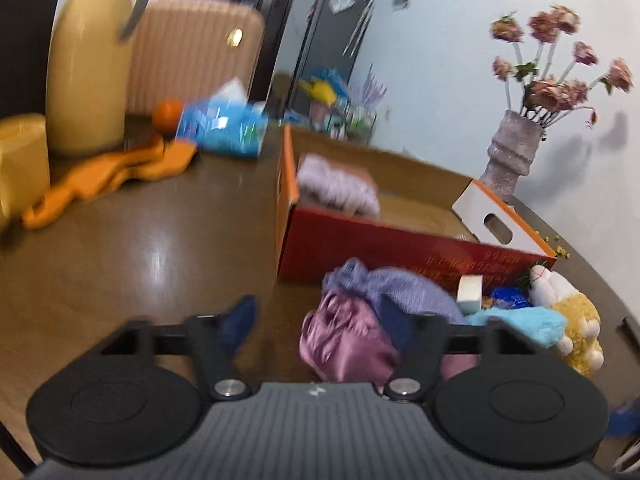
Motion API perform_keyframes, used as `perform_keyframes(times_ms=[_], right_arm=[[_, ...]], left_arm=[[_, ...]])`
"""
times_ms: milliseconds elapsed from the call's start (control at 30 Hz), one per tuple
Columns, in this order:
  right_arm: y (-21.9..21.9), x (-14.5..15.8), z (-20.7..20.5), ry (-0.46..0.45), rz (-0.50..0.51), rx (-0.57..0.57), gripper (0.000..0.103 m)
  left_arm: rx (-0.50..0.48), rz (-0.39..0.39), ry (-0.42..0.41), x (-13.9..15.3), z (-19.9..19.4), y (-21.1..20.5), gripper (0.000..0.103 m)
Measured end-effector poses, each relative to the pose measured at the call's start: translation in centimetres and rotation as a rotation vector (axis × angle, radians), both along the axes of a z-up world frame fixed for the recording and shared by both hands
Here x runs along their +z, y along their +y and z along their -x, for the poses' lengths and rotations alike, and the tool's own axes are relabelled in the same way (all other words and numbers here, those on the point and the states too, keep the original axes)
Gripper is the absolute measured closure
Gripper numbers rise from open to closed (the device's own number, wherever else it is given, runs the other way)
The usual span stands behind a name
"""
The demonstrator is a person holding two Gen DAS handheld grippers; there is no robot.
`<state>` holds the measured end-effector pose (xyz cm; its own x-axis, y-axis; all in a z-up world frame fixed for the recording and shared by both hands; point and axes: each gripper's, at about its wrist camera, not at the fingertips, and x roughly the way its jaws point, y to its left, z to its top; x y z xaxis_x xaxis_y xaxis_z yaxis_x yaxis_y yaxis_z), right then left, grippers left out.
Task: Organize soft objects
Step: 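Move the right gripper to the pink satin bow scrunchie and grasp it, then lift the satin scrunchie with the right gripper toward the box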
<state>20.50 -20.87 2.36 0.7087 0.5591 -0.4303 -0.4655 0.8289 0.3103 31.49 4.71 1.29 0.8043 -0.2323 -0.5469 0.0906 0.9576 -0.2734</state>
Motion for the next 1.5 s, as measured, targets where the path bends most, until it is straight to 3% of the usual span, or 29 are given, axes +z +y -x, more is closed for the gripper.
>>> perform_keyframes(times_ms=[67,133,267,367,433,567,667,800,867,933,1033,1133,1200,1500], right_arm=[[0.9,-0.9,-1.2,0.056,0.005,0.015,0.059],[1.4,-1.4,-2.2,0.080,0.004,-0.005,0.059],[1.1,-1.1,-2.6,0.082,-0.010,-0.061,0.058],[-0.1,-0.8,-1.9,0.079,-0.064,-0.075,0.047],[-0.3,-0.8,-1.5,0.080,-0.076,-0.077,0.046],[0.9,-0.8,-0.7,0.072,-0.050,-0.060,0.048],[1.4,-0.8,-0.5,0.070,-0.039,-0.059,0.061],[1.4,-0.3,0.0,0.040,-0.037,-0.066,0.060],[1.4,0.0,-0.6,0.040,-0.040,-0.094,0.060],[1.2,0.0,-1.7,0.061,-0.056,-0.121,0.060],[1.6,-0.1,-3.2,0.059,-0.037,-0.148,0.060],[2.4,-0.9,-4.6,0.094,-0.010,-0.144,0.061],[2.7,-1.5,-4.9,0.112,0.010,-0.140,0.063],[2.2,-2.3,-2.5,0.108,-0.010,-0.150,0.076]], left_arm=[[-0.023,0.046,0.020,-0.8,0.3,0.5,0.069],[-0.043,0.056,0.011,-0.9,1.3,0.6,0.083],[-0.040,0.009,-0.002,-1.0,5.1,0.3,0.091],[-0.045,-0.002,0.012,-2.0,8.5,-0.3,0.096],[-0.051,0.004,0.018,-2.5,10.3,-0.7,0.097],[-0.065,-0.004,-0.009,-2.1,12.6,-1.1,0.097],[-0.064,-0.006,-0.031,-1.7,13.6,-1.0,0.097],[-0.077,0.017,-0.112,0.1,14.7,-0.4,0.094],[-0.025,0.061,-0.136,1.4,14.2,0.2,0.070],[0.033,0.097,-0.132,2.2,13.0,0.4,0.059],[0.034,0.095,-0.135,2.2,11.2,-0.5,0.059],[0.032,0.025,-0.062,0.7,10.0,-1.7,0.060],[0.019,0.021,-0.035,-0.3,10.1,-1.6,0.061],[-0.019,0.143,0.036,-2.3,10.9,-0.4,0.063]])
